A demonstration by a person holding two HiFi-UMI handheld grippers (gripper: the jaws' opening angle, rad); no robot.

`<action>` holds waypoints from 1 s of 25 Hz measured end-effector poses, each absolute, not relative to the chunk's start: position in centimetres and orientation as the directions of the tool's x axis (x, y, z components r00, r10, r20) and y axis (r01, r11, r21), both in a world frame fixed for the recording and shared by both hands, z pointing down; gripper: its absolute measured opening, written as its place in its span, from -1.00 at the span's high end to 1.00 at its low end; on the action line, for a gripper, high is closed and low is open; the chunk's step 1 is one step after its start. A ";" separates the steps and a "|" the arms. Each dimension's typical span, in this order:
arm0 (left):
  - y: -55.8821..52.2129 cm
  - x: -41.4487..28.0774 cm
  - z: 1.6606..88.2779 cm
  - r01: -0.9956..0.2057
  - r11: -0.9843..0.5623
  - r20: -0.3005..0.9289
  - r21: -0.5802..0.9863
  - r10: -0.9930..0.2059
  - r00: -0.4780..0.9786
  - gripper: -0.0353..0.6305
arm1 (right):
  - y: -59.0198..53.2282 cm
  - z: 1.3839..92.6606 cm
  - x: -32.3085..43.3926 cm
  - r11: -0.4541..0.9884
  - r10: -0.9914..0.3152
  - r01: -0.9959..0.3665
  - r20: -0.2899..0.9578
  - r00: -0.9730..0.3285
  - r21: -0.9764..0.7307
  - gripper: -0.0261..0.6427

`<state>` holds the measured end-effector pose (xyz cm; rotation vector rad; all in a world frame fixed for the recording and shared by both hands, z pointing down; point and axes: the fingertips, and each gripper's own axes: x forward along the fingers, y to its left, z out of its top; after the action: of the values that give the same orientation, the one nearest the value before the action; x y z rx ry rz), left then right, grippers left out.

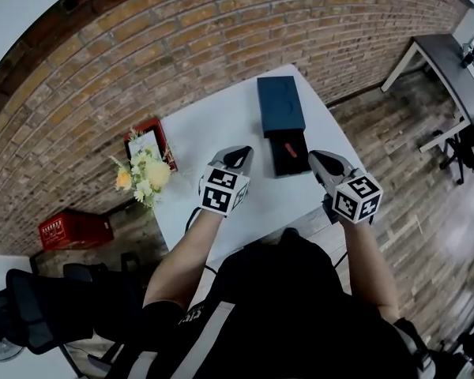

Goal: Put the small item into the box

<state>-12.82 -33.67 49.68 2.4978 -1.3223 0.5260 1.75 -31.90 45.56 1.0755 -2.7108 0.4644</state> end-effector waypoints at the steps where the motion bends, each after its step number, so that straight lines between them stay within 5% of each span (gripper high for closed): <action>1: -33.8 -12.8 49.3 -0.836 -0.545 0.424 0.065 -0.744 0.517 0.87 | -32.1 45.1 2.0 0.693 -0.633 -0.690 0.280 -0.722 -0.211 0.92; 21: -36.5 -12.3 39.7 -0.916 -0.397 0.285 0.055 -0.873 0.396 0.87 | -36.9 36.7 5.4 0.807 -0.570 -0.586 0.159 -0.806 -0.076 0.92; 25: -37.0 -13.0 38.0 -0.938 -0.343 0.238 0.055 -0.907 0.346 0.87 | -37.3 33.8 6.8 0.779 -0.613 -0.612 0.036 -0.789 -0.139 0.92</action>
<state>-13.01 -37.00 37.98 2.4226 -1.6809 0.2454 6.85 -37.30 33.81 1.0237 -2.9730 0.2260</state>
